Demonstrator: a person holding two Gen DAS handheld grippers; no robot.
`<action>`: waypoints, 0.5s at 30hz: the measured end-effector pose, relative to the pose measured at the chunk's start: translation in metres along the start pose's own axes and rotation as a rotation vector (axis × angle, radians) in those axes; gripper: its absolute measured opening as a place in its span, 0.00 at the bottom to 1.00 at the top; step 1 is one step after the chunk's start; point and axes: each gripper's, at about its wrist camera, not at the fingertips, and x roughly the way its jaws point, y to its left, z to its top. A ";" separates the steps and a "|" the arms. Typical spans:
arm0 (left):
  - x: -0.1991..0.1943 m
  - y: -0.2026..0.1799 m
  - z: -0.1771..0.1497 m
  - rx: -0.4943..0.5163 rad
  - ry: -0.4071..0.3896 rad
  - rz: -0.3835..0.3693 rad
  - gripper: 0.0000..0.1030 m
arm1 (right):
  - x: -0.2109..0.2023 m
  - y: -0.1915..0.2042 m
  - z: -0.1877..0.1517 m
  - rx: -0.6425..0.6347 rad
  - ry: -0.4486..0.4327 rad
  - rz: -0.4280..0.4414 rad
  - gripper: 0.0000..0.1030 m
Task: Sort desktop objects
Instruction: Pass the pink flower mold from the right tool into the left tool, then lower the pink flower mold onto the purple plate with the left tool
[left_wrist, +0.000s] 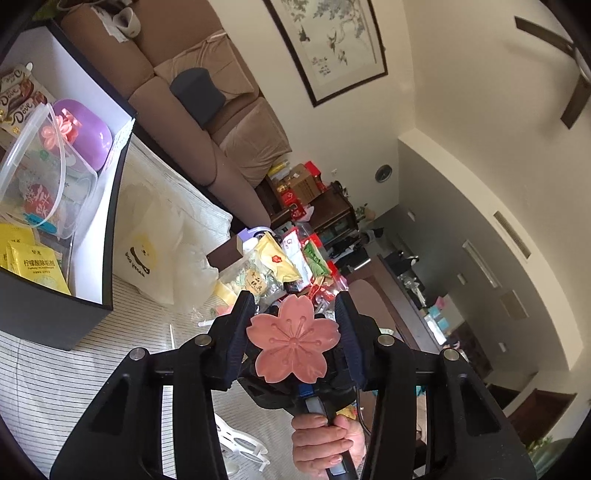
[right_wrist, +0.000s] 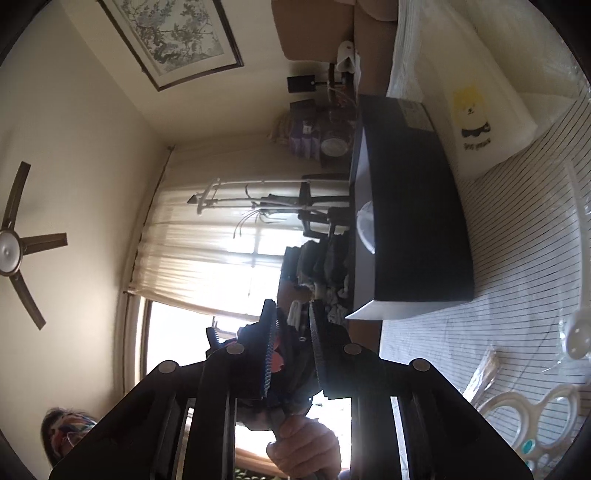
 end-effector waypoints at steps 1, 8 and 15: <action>-0.003 -0.001 0.002 0.003 -0.007 0.010 0.41 | -0.005 0.000 0.003 -0.008 -0.017 -0.020 0.27; -0.019 -0.011 0.053 0.095 0.021 0.197 0.41 | -0.006 0.039 0.010 -0.268 -0.020 -0.333 0.29; 0.037 0.023 0.157 0.121 0.160 0.520 0.41 | 0.021 0.072 -0.012 -0.548 0.029 -0.568 0.46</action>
